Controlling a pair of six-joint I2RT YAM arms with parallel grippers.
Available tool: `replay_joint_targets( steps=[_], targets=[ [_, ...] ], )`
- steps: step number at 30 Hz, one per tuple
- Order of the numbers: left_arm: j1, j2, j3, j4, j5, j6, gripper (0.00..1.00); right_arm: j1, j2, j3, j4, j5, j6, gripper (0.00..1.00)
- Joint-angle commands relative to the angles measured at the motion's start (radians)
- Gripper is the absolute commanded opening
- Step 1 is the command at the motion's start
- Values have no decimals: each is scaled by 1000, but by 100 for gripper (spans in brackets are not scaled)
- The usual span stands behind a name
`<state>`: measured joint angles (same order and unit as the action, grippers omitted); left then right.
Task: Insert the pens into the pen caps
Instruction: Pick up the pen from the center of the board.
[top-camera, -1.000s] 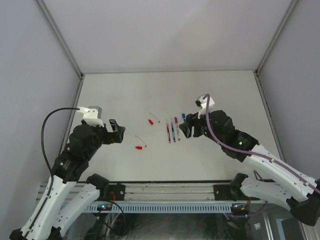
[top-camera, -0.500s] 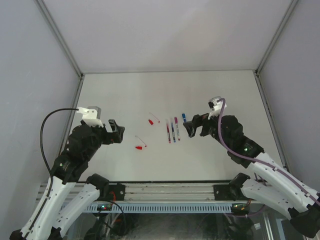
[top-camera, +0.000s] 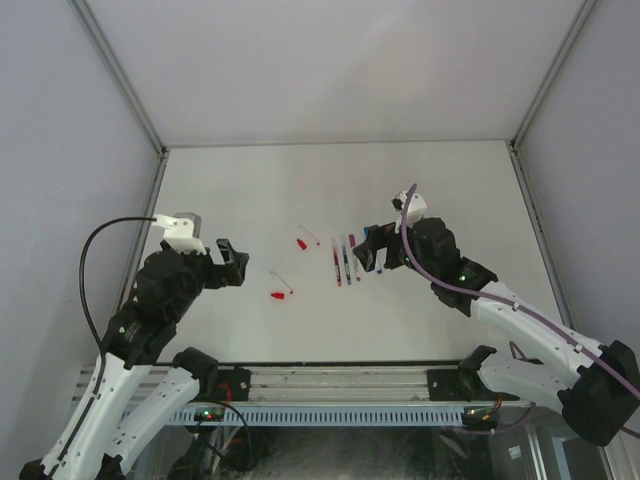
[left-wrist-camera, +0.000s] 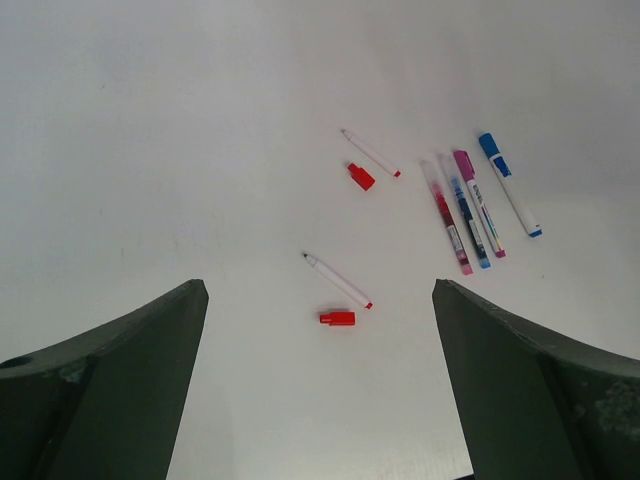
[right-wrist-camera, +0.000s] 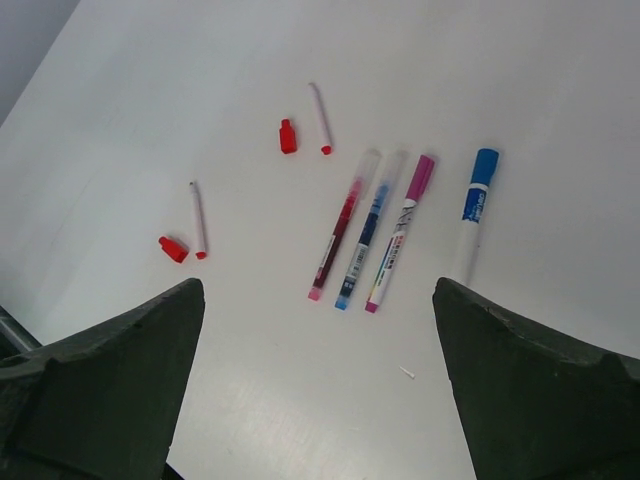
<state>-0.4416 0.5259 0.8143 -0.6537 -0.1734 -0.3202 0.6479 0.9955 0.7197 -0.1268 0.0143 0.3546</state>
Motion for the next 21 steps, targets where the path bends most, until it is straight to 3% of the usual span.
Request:
replay_joint_targets(
  steps=[1, 15, 21],
  targets=[
    [6, -8, -27, 31, -8, 15, 100, -3, 72, 63, 91, -63, 11, 94],
    [6, -79, -26, 27, -81, 2, 100, 119, 471, 359, -33, -47, -8, 78],
    [6, -147, -27, 15, -158, -15, 100, 230, 676, 506, -82, -43, -53, 60]
  ],
)
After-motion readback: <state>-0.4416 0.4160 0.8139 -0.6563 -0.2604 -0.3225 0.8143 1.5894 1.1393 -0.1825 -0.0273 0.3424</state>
